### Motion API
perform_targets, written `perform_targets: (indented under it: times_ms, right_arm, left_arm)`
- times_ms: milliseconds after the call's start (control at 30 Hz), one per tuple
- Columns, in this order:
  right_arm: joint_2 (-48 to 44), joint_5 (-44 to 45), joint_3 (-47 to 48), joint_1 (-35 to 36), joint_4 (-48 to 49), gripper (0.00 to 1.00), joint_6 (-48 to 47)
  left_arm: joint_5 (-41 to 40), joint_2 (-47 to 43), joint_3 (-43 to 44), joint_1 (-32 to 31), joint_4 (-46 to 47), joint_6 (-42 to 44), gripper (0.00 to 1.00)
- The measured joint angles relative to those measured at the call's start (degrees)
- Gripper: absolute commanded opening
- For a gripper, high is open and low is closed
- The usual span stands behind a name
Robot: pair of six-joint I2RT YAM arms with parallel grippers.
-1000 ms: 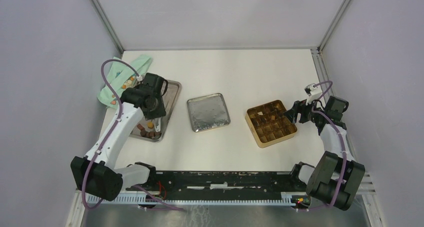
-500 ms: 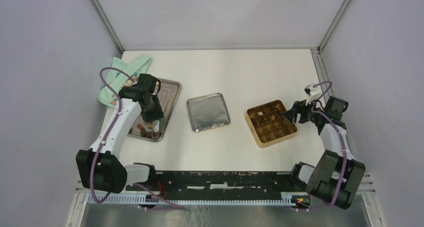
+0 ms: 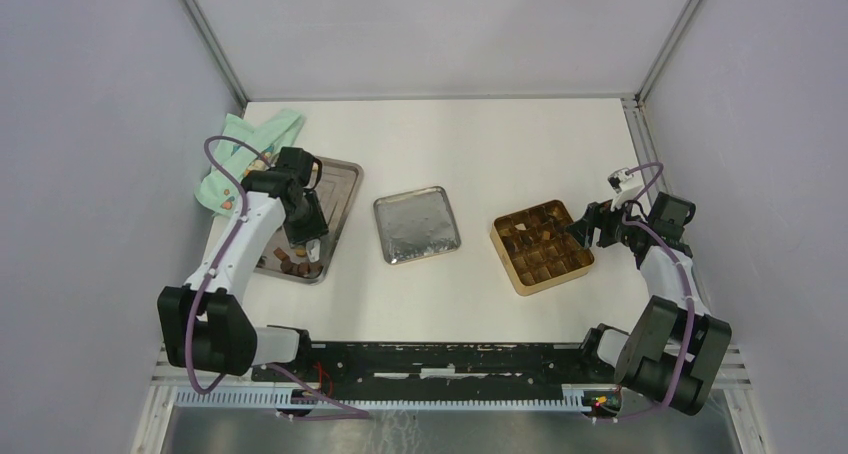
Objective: Pack the chocolate
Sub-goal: Pick up the fake chocolate from the plate.
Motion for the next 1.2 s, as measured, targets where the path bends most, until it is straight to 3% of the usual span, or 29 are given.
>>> perform_targets:
  times_ms: [900,1200]
  right_arm:
    - [0.9,-0.3,0.0,0.0,-0.2,0.75,-1.1]
    - [0.9,-0.3,0.0,0.0,-0.3,0.75,-1.3]
  left_arm:
    - [0.0,5.3,0.8,3.9,3.8,0.3,0.43]
    - [0.5,6.1,1.8,4.0,4.9,0.5,0.21]
